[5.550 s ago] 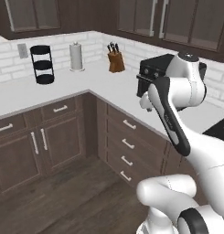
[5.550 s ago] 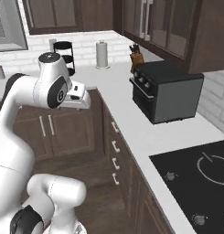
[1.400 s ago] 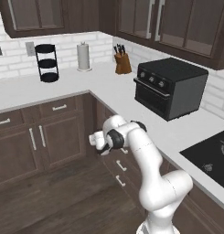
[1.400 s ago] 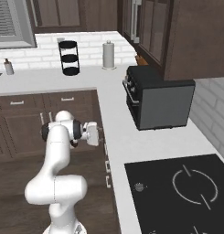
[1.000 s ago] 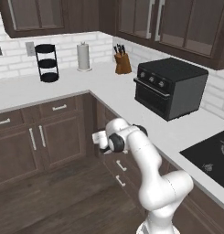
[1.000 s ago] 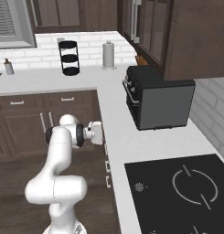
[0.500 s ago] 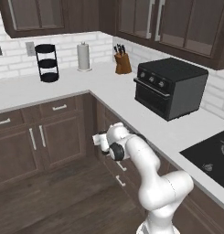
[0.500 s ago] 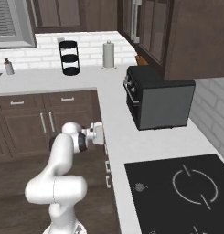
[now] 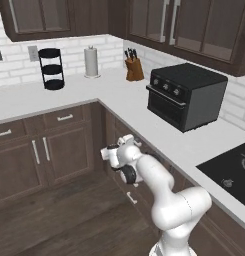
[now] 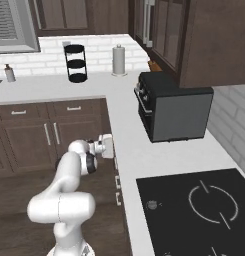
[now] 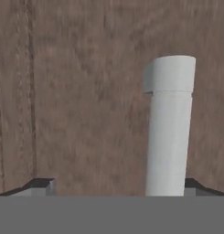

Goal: Take a straw from the drawer in front and place it inside the glass cup on the dining counter.

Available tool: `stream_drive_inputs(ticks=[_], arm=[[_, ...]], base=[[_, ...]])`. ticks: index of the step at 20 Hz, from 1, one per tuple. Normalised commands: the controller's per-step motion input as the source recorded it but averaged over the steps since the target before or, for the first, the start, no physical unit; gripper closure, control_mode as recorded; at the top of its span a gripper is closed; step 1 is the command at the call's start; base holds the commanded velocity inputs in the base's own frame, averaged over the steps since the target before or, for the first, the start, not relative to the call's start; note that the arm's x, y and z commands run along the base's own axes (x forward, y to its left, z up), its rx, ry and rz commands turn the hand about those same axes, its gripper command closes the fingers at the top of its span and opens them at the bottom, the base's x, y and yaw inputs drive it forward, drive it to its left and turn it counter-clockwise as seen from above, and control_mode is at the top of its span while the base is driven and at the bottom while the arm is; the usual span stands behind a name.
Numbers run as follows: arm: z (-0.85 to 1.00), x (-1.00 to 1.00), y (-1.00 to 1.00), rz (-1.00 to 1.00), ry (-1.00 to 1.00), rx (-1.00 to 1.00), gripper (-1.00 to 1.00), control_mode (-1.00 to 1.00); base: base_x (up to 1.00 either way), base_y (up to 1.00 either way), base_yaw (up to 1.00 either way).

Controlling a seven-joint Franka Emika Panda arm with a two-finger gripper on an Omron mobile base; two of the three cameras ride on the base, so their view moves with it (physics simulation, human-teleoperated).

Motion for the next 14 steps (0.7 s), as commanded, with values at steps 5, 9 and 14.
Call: stream_drive_inputs(ticks=[5, 9, 14], arm=[[0.00, -0.01, 0.01, 0.06, 0.01, 0.07, 1.00, -1.00], [0.00, -0.23, 0.24, 0.07, 0.02, 0.12, 1.00, -1.00], [0.00, -0.52, 0.47, 0.06, 0.04, 0.15, 1.00, -1.00]], base=[[0.00, 0.00, 0.00], [0.00, 0.00, 0.00], [0.00, 0.00, 0.00]])
